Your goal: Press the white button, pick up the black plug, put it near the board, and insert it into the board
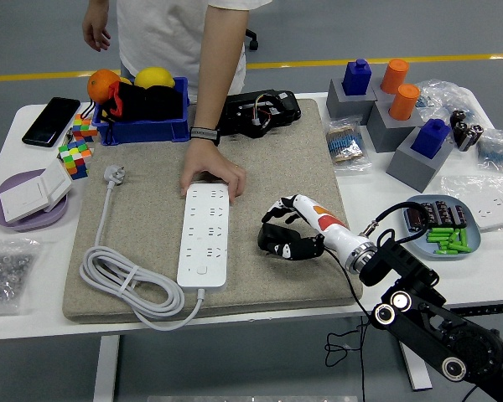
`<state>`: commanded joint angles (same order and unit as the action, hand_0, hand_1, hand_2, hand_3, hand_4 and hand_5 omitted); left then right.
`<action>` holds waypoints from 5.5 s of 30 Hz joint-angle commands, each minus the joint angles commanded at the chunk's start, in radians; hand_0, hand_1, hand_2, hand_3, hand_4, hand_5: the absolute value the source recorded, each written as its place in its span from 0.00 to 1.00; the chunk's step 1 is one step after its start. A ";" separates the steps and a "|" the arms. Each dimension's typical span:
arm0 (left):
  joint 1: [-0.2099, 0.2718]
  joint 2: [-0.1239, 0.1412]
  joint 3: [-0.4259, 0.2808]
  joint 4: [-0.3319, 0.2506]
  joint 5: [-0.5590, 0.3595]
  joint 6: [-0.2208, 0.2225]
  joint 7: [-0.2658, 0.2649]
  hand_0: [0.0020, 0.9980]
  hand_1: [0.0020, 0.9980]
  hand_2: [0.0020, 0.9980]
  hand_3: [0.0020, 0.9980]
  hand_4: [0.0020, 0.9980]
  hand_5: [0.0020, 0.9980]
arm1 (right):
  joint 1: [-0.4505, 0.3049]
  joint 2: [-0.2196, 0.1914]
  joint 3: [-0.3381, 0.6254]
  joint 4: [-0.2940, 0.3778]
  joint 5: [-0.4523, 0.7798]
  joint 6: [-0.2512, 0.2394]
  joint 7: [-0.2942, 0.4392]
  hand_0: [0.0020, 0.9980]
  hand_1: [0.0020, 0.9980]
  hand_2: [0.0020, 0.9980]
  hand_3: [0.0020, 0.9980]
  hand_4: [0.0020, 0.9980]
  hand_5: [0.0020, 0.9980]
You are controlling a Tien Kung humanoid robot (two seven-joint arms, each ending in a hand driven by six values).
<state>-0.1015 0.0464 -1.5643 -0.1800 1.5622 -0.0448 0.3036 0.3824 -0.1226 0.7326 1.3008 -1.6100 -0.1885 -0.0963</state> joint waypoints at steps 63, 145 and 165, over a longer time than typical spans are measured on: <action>0.004 0.001 0.004 0.000 0.001 -0.002 0.003 0.65 0.64 0.64 0.69 0.58 0.03 | -0.004 -0.014 0.007 0.013 0.018 0.041 -0.045 0.48 0.53 0.59 0.51 0.85 0.01; -0.004 -0.007 0.003 0.000 -0.003 0.000 -0.002 0.65 0.64 0.64 0.69 0.58 0.03 | -0.154 -0.060 0.062 0.114 0.002 0.011 0.030 0.67 0.70 0.73 0.47 1.00 0.14; 0.002 -0.001 0.007 0.000 0.006 -0.005 0.002 0.65 0.64 0.64 0.69 0.58 0.03 | -0.140 -0.040 0.025 0.050 0.012 -0.039 0.077 0.54 0.59 0.59 0.46 0.90 0.00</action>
<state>-0.0997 0.0457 -1.5573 -0.1800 1.5680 -0.0495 0.3056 0.2428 -0.1628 0.7578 1.3507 -1.5981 -0.2273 -0.0191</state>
